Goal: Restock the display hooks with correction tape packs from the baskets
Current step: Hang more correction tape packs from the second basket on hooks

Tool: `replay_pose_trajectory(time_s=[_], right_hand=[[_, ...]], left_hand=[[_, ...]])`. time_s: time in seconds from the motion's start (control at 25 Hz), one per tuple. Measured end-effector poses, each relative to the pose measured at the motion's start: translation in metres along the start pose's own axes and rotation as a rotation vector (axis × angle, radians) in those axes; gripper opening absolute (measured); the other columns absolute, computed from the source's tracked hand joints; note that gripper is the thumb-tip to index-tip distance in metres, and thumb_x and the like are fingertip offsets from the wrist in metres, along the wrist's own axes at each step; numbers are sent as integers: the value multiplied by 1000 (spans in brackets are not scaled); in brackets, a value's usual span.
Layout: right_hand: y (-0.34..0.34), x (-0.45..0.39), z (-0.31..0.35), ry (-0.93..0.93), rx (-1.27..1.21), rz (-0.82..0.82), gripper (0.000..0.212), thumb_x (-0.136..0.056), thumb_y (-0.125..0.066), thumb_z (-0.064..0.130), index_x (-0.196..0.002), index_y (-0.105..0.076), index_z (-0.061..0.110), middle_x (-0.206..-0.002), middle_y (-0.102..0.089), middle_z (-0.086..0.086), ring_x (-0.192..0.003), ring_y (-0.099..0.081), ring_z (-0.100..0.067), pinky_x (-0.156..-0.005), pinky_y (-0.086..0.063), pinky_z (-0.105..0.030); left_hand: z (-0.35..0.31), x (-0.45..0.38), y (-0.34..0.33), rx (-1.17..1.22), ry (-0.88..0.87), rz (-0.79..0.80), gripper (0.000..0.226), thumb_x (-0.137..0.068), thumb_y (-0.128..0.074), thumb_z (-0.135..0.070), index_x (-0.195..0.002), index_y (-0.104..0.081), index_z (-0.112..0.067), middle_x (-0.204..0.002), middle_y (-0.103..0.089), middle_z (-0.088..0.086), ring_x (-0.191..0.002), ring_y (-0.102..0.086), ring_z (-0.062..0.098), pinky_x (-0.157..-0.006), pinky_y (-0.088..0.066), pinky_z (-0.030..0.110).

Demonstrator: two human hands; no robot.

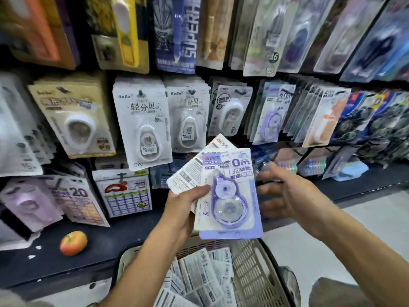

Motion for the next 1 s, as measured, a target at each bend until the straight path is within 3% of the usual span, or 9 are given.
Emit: replay_pose_trajectory(time_s=[0.08,0.16,0.24,0.44,0.52,0.64,0.72,0.88,1.0], right_hand=[[-18,8,-10,-82,-20,206,56,-75,-81,54,-112,-65,15,-101,-78,-8,-78,-75,-22,-58,-57,-28],[-29,10,-8,24,37,156,41,-77,-87,21,-110,-65,12,-99,-79,-4,-81,-76,-17,-57,-54,-19],[-23,7,-8,53,-77,90,34,-79,-80,6,-110,-65,7,-99,-79,-8,-80,-77,-18,-58,-56,-21],[10,6,14,128,-300,86,50,-74,-85,29,-120,-67,21,-114,-75,-9,-83,-74,-26,-50,-55,-32],[38,3,34,239,-311,-31,48,-71,-88,35,-115,-70,28,-112,-76,-5,-79,-75,-22,-46,-54,-31],[91,-9,67,361,-318,-266,38,-82,-77,32,-118,-70,24,-108,-78,-3,-76,-75,-20,-47,-57,-33],[112,-20,74,338,-269,-372,29,-90,-72,29,-117,-70,21,-95,-79,0,-61,-72,-15,-41,-51,-27],[124,-46,63,227,-201,-465,32,-89,-75,34,-117,-70,19,-75,-75,3,-33,-44,-13,-33,-32,-20],[122,-50,54,108,-320,-488,57,-86,-79,32,-135,-54,19,-106,-70,-2,-50,-62,-18,-43,-48,-28]], left_hand=[[-1,3,-7,-1,-37,-26,32,-82,-72,2,-109,-72,-13,-102,-80,9,-86,-78,26,-73,-64,44],[3,8,-20,20,-37,24,44,-72,-79,-8,-115,-71,-13,-108,-78,10,-93,-77,28,-77,-64,46],[4,14,-33,57,-24,95,60,-64,-81,-15,-123,-68,-13,-114,-77,12,-99,-76,29,-75,-64,46],[-21,25,-52,10,-163,174,52,-63,-80,-5,-112,-73,-21,-114,-77,11,-100,-76,28,-73,-64,44],[-39,29,-62,-44,-221,158,46,-61,-81,-5,-101,-77,-26,-111,-78,7,-98,-76,26,-76,-64,47],[-76,34,-82,-116,-335,156,41,-64,-80,-3,-95,-79,-30,-105,-80,2,-94,-77,24,-76,-64,48],[-99,36,-93,-184,-386,172,41,-69,-79,1,-102,-76,-22,-105,-80,2,-95,-77,25,-77,-63,49],[-123,30,-92,-292,-411,208,49,-63,-81,-8,-109,-72,-20,-104,-80,7,-91,-78,30,-55,-63,42],[-122,26,-79,-232,-441,199,60,-61,-80,-7,-119,-69,-17,-111,-78,8,-98,-76,30,-67,-64,49]])
Point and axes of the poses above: each hand's wrist, its own x-axis away from the middle knuckle, its own y-axis out of the back of the hand, z = x × y, the point moved 7 cm from there along -x, towards the middle knuckle
